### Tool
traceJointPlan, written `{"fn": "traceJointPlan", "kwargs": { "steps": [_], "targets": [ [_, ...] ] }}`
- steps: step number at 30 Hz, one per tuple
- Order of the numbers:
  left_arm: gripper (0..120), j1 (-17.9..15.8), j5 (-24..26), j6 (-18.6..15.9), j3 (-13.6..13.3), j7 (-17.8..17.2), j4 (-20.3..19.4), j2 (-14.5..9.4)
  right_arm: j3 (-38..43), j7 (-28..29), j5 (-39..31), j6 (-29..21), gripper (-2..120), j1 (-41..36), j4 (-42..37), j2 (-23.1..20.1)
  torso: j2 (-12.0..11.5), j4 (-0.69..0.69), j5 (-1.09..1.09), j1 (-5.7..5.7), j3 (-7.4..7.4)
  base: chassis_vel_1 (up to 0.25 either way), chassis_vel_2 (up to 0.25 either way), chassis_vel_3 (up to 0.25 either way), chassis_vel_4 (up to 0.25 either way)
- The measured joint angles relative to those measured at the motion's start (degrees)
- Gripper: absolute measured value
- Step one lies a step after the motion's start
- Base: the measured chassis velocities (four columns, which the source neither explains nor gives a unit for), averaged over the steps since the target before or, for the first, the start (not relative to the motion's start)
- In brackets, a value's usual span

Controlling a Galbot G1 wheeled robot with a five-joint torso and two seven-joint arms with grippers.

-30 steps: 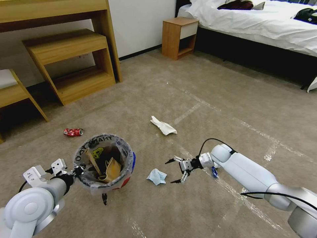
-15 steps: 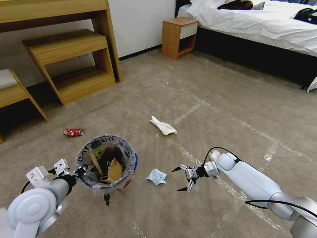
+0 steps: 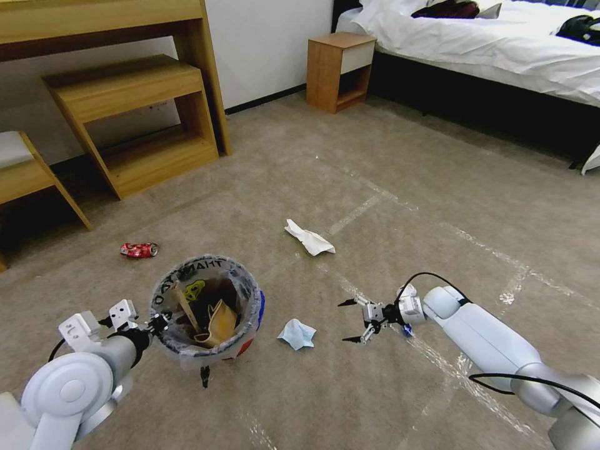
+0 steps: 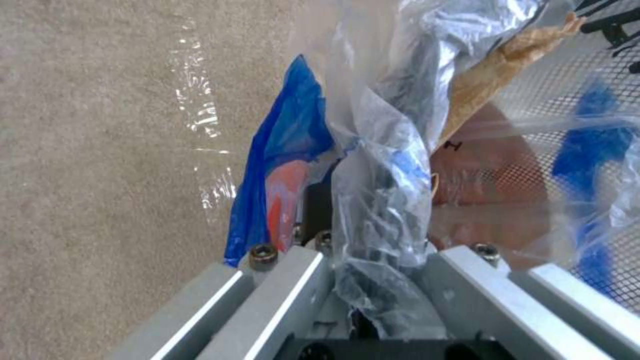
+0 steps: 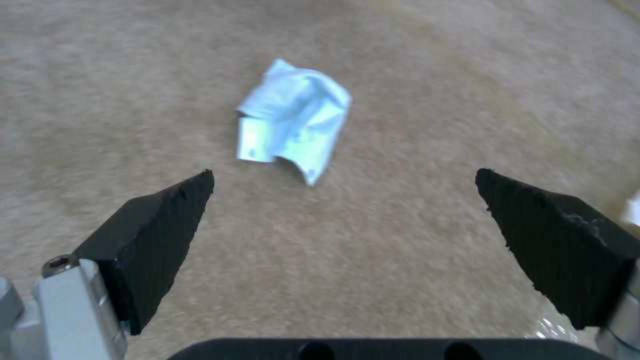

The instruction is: Pick up the trash bin and place the garbage on the floor into it.

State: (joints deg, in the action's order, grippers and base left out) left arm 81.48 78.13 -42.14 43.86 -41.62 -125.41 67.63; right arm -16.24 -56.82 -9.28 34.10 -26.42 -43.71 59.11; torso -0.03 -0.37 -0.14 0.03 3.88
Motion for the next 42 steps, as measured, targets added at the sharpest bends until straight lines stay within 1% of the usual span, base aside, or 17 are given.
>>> {"fn": "traceJointPlan", "kwargs": {
  "steps": [1,5,6,9,10,12,14,16,33,42],
  "targets": [
    [0,0.00,0.00,0.00,0.00,0.00,0.00,0.00,0.00,0.00,0.00,0.00,100,0.00,0.00,0.00,0.00,0.00,0.00,0.00,0.00,0.000,0.000,0.000,0.000],
    [0,-0.57,0.00,0.00,-0.10,0.18,0.38,-0.28,1.64,1.35,0.03,-0.10,100,0.84,3.32,3.50,0.00,0.02,0.00,0.00,0.00,0.000,0.000,0.000,0.000],
    [0,-0.57,0.00,0.00,-0.10,0.18,0.38,-0.28,1.64,1.35,0.03,-0.10,100,0.84,3.32,3.50,0.00,0.02,0.00,0.00,0.00,0.000,0.000,0.000,0.000],
    [0,-0.74,0.27,0.00,0.09,0.21,0.55,-0.85,2.95,2.45,0.06,-0.27,100,1.18,5.95,7.56,0.00,0.03,0.02,0.00,0.00,0.000,0.000,0.000,0.000],
    [0,-0.74,0.27,0.00,0.09,0.21,0.55,-0.85,2.95,2.45,0.06,-0.27,100,1.18,5.95,7.56,0.00,0.03,0.02,0.00,0.00,0.000,0.000,0.000,0.000],
    [0,-0.80,0.39,0.00,0.18,0.21,0.69,-1.15,3.54,2.64,0.06,-0.38,100,1.34,7.39,9.70,0.00,0.03,0.00,0.00,0.00,0.000,0.000,0.000,0.000],
    [0,-0.82,0.42,0.00,0.20,0.21,0.73,-1.20,3.62,2.67,0.06,-0.42,100,1.35,7.60,10.06,0.00,0.03,0.01,0.00,0.00,0.000,0.000,0.000,0.000],
    [0,-1.02,0.49,0.00,0.21,0.21,0.97,-1.25,3.78,2.76,-0.02,-0.55,100,1.36,8.22,11.44,0.00,0.03,0.00,0.00,0.00,0.000,0.000,0.000,0.000],
    [0,-1.48,0.43,0.00,-0.06,0.29,1.63,-0.93,2.95,1.97,-0.12,-1.55,100,1.04,9.33,13.34,0.00,0.02,0.01,0.00,0.01,0.000,0.000,0.000,0.000],
    [0,-1.48,0.18,0.00,-0.32,0.34,1.71,-0.62,3.48,1.88,0.42,-1.78,100,0.59,12.28,15.90,0.00,0.02,0.01,0.00,0.00,0.000,0.000,0.000,0.000]
  ]
}}
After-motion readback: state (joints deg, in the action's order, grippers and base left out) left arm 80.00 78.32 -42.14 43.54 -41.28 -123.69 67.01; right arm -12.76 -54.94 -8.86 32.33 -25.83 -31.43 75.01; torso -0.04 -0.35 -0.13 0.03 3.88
